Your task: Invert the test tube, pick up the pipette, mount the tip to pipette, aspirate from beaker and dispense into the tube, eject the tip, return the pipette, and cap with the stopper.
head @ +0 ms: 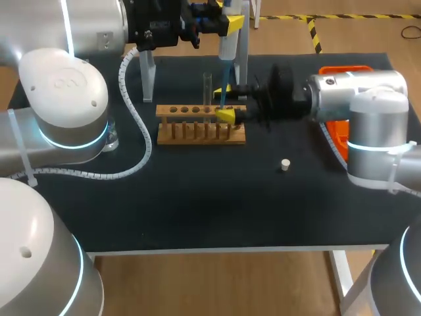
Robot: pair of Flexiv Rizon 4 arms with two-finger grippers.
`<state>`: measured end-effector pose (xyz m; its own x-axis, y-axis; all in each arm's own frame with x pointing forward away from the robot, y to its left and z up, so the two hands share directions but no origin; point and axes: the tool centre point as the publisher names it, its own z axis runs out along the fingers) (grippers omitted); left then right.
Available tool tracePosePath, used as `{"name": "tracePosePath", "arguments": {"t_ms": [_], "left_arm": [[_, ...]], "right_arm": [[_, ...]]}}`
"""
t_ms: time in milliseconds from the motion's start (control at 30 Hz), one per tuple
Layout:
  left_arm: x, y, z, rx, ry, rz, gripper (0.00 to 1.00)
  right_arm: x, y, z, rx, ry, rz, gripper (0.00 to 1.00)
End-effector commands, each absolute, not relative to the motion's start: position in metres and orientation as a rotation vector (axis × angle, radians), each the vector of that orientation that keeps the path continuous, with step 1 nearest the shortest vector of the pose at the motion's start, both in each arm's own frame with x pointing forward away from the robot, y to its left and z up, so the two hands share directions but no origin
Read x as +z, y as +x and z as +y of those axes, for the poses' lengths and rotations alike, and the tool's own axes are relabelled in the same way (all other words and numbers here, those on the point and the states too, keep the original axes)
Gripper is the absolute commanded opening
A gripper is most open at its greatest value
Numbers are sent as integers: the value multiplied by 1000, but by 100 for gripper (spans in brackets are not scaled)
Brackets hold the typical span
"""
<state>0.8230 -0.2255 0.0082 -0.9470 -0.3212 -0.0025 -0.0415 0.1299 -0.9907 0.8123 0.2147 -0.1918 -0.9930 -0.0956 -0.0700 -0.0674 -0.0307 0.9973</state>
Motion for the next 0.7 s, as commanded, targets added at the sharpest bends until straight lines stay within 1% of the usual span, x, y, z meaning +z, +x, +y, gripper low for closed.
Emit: {"name": "tracePosePath", "arguments": {"t_ms": [33,400,700], "left_arm": [[8,823,-225,-1912,-356,2187,0],[8,823,-225,-1912,-356,2187,0],[8,823,-225,-1912,-356,2187,0]], "right_arm": [[-200,800,194,-2240,192,-2167,100],[-228,766,135,-2161,184,-2281,100],[-238,739,101,-2070,192,-2384,100]]}}
